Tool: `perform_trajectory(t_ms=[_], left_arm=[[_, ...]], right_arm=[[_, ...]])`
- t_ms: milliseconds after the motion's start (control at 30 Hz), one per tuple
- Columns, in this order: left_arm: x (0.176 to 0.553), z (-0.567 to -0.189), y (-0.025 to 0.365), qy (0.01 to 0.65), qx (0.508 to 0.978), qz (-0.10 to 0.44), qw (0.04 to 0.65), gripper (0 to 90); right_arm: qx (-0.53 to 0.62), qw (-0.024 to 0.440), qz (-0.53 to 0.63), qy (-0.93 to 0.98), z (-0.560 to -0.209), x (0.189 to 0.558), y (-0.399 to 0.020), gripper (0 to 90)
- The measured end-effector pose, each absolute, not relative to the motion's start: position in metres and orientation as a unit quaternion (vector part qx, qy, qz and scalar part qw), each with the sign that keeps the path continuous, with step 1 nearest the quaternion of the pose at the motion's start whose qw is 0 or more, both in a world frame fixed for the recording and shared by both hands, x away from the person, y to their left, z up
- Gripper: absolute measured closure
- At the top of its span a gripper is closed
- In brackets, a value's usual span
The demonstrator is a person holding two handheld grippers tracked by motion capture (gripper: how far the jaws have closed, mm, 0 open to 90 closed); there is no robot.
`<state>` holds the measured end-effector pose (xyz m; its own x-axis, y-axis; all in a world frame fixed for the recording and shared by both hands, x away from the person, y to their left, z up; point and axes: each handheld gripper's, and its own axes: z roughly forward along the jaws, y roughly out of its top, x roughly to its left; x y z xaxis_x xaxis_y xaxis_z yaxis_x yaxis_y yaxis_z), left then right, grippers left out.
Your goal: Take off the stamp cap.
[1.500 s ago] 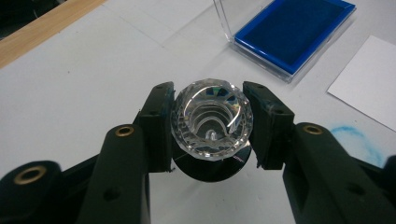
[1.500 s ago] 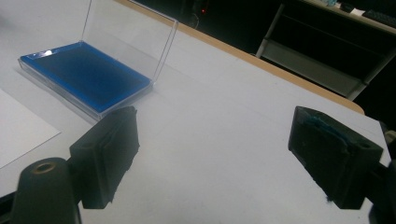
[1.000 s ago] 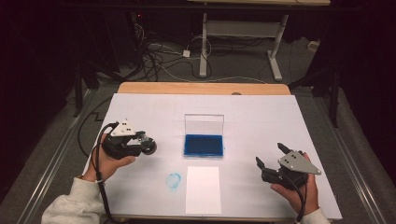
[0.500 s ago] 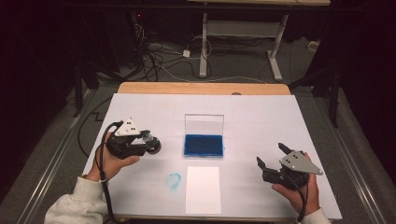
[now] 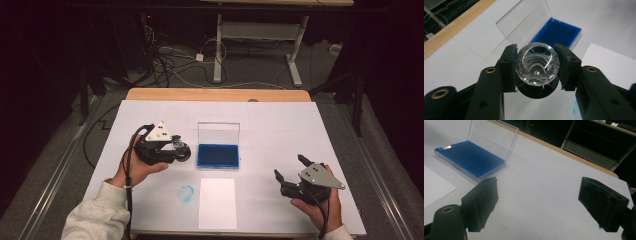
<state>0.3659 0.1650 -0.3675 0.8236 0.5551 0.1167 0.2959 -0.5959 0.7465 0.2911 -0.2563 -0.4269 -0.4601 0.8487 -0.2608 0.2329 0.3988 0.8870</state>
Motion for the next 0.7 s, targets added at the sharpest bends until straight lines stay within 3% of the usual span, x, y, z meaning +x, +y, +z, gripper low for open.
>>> perform_trajectory(t_ms=[267, 367, 533, 700], left_arm=[[0.372, -0.356, 0.143, 0.218, 0.877, 0.172, 0.391, 54.8], [0.374, -0.357, 0.139, 0.215, 0.879, 0.168, 0.392, 54.8], [0.376, -0.357, 0.131, 0.205, 0.881, 0.161, 0.394, 54.9], [0.377, -0.356, 0.123, 0.199, 0.881, 0.155, 0.399, 54.8]], right_arm=[[0.355, 0.367, 0.41, 0.756, -0.429, 0.296, -0.251, 16.3], [0.358, 0.362, 0.41, 0.757, -0.429, 0.298, -0.25, 21.0], [0.356, 0.343, 0.418, 0.762, -0.427, 0.304, -0.25, 16.4], [0.316, 0.317, 0.434, 0.782, -0.422, 0.307, -0.241, 22.5]])
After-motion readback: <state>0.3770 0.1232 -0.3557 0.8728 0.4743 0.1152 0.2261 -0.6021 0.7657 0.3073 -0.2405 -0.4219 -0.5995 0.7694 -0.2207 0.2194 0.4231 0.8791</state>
